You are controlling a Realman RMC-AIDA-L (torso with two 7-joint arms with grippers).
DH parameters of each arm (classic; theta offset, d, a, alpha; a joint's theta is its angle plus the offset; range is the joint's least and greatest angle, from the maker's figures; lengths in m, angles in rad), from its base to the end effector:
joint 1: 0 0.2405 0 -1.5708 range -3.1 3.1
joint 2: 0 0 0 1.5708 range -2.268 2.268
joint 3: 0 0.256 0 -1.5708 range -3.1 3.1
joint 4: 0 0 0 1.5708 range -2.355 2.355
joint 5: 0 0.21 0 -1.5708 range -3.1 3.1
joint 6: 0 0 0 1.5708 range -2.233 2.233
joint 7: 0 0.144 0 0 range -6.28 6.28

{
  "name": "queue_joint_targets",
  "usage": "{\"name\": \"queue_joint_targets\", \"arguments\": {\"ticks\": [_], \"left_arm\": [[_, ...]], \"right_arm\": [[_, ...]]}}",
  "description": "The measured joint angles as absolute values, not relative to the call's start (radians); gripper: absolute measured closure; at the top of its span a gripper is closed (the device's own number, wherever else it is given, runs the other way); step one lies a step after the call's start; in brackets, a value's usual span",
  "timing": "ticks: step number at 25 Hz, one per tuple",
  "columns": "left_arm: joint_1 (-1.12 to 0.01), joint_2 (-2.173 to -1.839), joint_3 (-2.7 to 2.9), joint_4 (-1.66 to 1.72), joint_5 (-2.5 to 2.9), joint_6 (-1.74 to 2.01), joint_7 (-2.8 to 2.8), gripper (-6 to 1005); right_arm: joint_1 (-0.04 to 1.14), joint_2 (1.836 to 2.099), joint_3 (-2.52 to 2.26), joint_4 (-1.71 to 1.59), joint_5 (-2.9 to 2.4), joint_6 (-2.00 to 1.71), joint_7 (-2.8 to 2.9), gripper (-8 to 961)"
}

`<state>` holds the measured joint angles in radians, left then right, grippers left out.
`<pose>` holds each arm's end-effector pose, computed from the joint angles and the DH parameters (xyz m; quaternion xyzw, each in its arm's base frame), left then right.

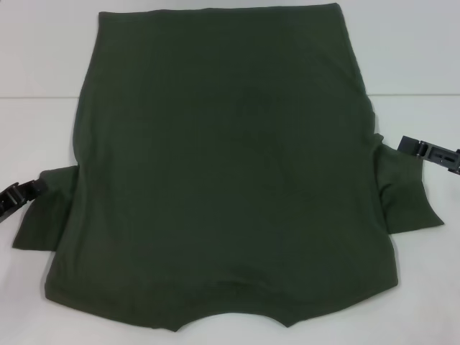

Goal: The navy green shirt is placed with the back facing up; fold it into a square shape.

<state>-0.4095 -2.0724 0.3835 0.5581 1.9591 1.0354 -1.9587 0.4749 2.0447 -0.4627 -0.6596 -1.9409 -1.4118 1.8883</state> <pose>-0.3867 0.3287 0.0420 -0.6189 -0.6289 -0.3107 0.3534 0.3111 0.3445 0.0539 -0.7676 0.4959 0.3397 0.2226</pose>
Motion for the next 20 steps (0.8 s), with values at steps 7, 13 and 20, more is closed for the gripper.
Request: {"name": "queue_joint_targets", "arguments": {"ticks": [7,13,20], "left_arm": [[-0.409,-2.072,0.383,0.559,1.964,1.037,-1.959,883],[-0.410,-2.070,0.385,0.558,1.965,1.043,-1.959,1004],[-0.402,-2.062,0.393,0.583,1.967,1.047,-1.975,1000]], "right_arm": [[0.470,2.045,-0.457,-0.660,-1.939,-1.415,1.888,39],[0.471,2.045,-0.454,-0.660,-1.939,-1.418,1.889,39],[0.471,2.045,-0.454,-0.660,-1.939,-1.423,1.892,39]]}}
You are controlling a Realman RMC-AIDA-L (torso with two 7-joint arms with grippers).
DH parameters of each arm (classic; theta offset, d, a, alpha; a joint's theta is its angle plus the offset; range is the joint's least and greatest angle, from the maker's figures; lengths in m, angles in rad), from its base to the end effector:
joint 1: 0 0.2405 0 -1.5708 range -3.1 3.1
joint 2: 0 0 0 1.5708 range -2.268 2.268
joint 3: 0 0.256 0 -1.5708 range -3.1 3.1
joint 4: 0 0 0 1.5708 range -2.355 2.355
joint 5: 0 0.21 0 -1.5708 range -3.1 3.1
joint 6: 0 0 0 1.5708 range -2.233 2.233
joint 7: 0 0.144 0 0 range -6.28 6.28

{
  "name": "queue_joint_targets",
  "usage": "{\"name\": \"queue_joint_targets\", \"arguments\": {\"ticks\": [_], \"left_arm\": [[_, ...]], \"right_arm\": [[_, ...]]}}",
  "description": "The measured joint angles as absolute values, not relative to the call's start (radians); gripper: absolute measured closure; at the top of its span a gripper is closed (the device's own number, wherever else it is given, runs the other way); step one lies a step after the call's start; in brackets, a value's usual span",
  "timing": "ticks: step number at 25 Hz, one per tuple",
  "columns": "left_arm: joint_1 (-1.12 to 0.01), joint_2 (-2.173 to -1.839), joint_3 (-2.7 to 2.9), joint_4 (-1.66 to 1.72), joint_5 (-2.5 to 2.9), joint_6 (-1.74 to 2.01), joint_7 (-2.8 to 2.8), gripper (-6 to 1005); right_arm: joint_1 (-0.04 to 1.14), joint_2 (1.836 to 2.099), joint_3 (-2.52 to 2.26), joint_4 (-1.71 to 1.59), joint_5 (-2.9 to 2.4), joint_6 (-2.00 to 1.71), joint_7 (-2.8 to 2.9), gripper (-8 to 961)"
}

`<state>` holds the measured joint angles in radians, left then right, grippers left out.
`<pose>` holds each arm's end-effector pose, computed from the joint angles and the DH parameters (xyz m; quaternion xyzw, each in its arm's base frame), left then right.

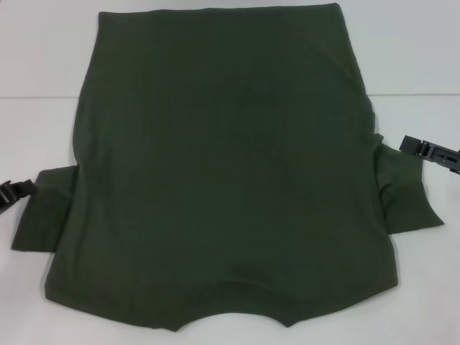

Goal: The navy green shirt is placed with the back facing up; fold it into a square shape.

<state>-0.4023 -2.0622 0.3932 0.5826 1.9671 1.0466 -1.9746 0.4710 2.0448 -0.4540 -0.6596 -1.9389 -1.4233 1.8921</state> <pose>-0.3884 0.3286 0.0509 -0.6232 -0.6244 -0.3059 0.3579 0.3117 0.3425 0.0550 -0.7648 0.4979 0.3446 0.2202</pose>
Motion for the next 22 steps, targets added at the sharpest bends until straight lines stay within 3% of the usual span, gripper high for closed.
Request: {"name": "queue_joint_targets", "arguments": {"ticks": [13,22], "left_arm": [[-0.382,-2.034,0.388,0.663,2.042,1.035,-2.072,1001],[-0.406,-1.980,0.396,0.687,2.124,1.033,-2.156,1000]], "right_arm": [[0.471,2.045,-0.442,-0.660,-1.939,-1.427,1.893,40],[0.471,2.045,-0.440,-0.660,-1.939,-1.427,1.893,40]]}}
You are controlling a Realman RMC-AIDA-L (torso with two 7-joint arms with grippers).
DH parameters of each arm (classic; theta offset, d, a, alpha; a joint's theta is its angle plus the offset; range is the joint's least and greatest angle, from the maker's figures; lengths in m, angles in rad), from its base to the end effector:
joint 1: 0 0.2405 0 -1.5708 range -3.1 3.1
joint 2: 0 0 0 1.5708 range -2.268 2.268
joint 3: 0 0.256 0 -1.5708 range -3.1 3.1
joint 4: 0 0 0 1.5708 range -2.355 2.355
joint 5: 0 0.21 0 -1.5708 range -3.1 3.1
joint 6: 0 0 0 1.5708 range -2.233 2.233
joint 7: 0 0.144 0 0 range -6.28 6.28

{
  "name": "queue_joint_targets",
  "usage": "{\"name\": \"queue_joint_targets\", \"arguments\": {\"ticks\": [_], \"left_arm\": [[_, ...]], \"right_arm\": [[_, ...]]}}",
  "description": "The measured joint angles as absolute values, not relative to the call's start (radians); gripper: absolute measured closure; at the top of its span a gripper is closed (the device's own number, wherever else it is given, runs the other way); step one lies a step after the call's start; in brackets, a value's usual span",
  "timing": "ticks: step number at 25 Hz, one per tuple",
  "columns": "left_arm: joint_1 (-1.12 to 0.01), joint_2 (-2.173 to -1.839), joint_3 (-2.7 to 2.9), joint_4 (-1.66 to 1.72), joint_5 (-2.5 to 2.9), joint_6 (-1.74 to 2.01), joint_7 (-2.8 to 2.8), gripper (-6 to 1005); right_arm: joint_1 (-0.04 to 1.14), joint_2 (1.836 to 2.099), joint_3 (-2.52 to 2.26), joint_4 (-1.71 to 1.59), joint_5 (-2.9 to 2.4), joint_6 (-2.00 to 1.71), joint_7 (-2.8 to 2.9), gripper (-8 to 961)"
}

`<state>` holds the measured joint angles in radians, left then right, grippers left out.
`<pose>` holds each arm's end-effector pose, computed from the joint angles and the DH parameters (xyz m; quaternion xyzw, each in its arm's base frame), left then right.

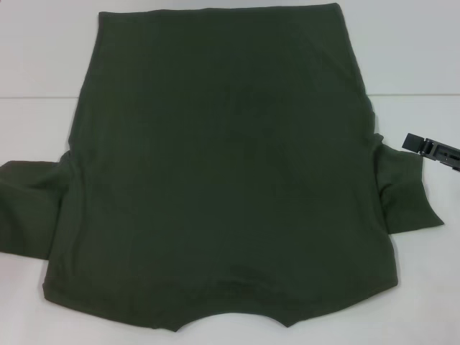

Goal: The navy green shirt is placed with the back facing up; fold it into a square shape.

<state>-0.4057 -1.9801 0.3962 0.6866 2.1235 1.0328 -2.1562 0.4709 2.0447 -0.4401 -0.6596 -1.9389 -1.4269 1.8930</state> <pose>-0.4063 0.3347 0.1074 -0.6112 -0.6337 -0.2518 0.4017 0.3124 0.3422 0.0569 -0.7613 0.4989 0.3492 0.2224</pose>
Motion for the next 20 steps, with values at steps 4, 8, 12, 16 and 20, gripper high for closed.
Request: {"name": "queue_joint_targets", "arguments": {"ticks": [4,8,12,16,20], "left_arm": [[-0.415,-1.970,0.396,0.697,2.148,1.037,-2.174,1000],[-0.433,-1.956,0.397,0.708,2.178,1.059,-2.194,1001],[-0.464,-1.948,0.397,0.747,2.261,1.083,-2.244,1001],[-0.489,-1.945,0.411,0.785,2.326,1.102,-2.289,1001],[-0.504,-1.945,0.433,0.820,2.357,1.110,-2.325,998]], "right_arm": [[0.471,2.045,-0.440,-0.660,-1.939,-1.426,1.893,40],[0.471,2.045,-0.440,-0.660,-1.939,-1.426,1.894,40],[0.470,2.045,-0.440,-0.660,-1.939,-1.427,1.894,40],[0.469,2.045,-0.440,-0.660,-1.939,-1.428,1.895,40],[0.469,2.045,-0.440,-0.660,-1.939,-1.429,1.896,40]]}}
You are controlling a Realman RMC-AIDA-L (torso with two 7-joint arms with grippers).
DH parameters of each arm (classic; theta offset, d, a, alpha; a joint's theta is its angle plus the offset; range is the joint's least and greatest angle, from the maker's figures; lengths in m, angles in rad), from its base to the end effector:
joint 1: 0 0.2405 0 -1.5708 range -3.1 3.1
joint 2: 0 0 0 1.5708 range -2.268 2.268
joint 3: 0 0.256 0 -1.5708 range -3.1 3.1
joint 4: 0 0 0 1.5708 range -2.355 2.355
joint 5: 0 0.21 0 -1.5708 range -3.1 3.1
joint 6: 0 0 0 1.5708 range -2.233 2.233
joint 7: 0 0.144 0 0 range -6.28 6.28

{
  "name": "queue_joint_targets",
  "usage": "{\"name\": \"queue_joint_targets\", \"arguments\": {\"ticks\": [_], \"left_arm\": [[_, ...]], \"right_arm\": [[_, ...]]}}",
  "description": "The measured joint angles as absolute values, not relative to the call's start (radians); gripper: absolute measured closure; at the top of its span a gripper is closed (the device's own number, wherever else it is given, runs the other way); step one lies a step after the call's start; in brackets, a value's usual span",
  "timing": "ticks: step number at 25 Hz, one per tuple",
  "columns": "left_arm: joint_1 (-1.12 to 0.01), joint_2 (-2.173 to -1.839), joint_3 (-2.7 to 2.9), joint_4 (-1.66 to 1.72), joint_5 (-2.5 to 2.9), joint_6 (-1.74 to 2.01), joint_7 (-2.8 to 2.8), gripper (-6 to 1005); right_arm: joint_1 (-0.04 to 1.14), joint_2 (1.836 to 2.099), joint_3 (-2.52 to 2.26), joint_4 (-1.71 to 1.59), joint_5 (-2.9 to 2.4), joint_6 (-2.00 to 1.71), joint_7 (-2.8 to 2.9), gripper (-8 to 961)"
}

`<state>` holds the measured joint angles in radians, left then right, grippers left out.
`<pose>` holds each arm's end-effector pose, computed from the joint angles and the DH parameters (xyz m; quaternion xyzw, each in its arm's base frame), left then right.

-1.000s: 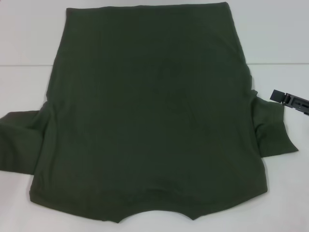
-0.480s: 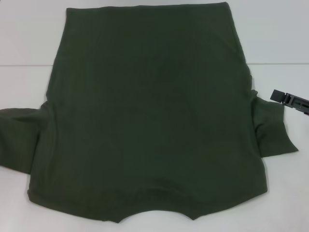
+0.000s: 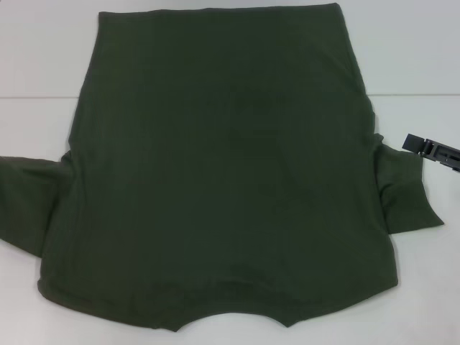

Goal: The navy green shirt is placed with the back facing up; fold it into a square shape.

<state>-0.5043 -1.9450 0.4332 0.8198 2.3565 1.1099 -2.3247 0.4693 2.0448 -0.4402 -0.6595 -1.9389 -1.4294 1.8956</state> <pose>-0.3752 0.3678 0.1352 -0.6580 -0.6132 -0.1794 0.3984 0.3127 0.3415 0.0567 -0.7607 0.5003 0.3497 0.2210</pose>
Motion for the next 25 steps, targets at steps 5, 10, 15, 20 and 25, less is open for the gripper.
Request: {"name": "queue_joint_targets", "arguments": {"ticks": [5,10,15,20,25], "left_arm": [[-0.506,-1.945,0.447,0.847,2.360,1.112,-2.352,993],[-0.505,-1.946,0.447,0.849,2.361,1.123,-2.353,988],[-0.509,-1.966,0.466,0.906,2.377,1.194,-2.394,984],[-0.499,-2.014,0.566,1.041,2.385,1.254,-2.503,979],[-0.521,-2.034,0.663,1.079,2.385,1.301,-2.587,974]], "right_arm": [[0.467,2.045,-0.440,-0.660,-1.939,-1.431,1.896,40],[0.465,2.045,-0.440,-0.660,-1.939,-1.431,1.897,40],[0.463,2.045,-0.440,-0.660,-1.939,-1.435,1.898,40],[0.463,2.045,-0.440,-0.660,-1.939,-1.438,1.898,40],[0.463,2.045,-0.440,-0.660,-1.939,-1.440,1.898,40]]}}
